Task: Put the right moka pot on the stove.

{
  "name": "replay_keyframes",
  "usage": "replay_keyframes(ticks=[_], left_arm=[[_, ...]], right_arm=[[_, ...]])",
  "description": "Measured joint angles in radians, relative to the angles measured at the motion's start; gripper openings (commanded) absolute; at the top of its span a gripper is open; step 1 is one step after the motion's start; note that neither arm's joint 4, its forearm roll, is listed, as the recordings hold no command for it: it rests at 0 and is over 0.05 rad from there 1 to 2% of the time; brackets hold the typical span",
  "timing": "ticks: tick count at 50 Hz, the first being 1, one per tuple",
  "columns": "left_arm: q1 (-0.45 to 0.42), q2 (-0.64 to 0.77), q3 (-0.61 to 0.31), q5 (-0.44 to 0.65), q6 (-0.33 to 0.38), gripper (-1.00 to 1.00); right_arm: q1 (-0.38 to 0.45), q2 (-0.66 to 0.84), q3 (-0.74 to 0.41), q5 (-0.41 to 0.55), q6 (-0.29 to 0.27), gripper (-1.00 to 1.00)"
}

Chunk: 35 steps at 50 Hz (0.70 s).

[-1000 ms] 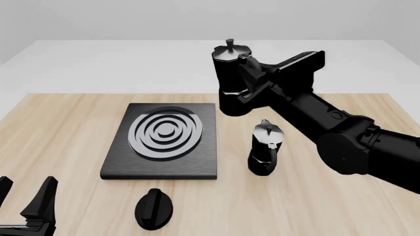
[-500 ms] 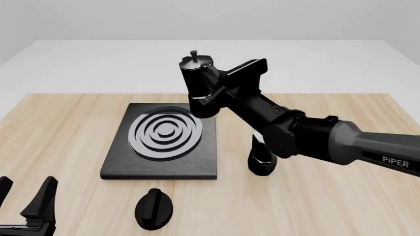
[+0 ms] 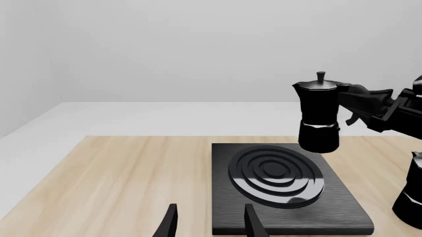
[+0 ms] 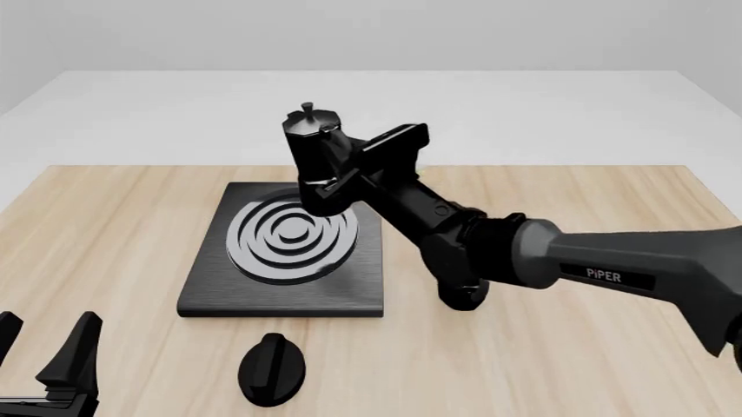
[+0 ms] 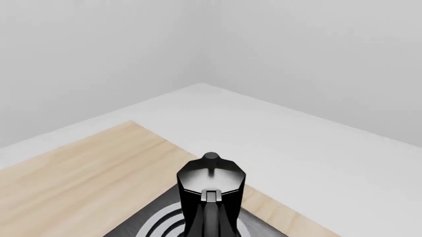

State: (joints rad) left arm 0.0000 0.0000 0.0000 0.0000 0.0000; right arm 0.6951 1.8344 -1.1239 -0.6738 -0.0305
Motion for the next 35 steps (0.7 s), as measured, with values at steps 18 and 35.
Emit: replay_keyframes(ticks=[18,35], left_arm=[[0.000,0.000,0.000,0.000,0.000,1.00],[0.000,0.000,0.000,0.000,0.000,1.00]], right_arm=[[0.033,0.083,-0.002,-0.131,0.024,-1.00],[0.073,0.137,0.043,-0.272,0.019,-1.00]])
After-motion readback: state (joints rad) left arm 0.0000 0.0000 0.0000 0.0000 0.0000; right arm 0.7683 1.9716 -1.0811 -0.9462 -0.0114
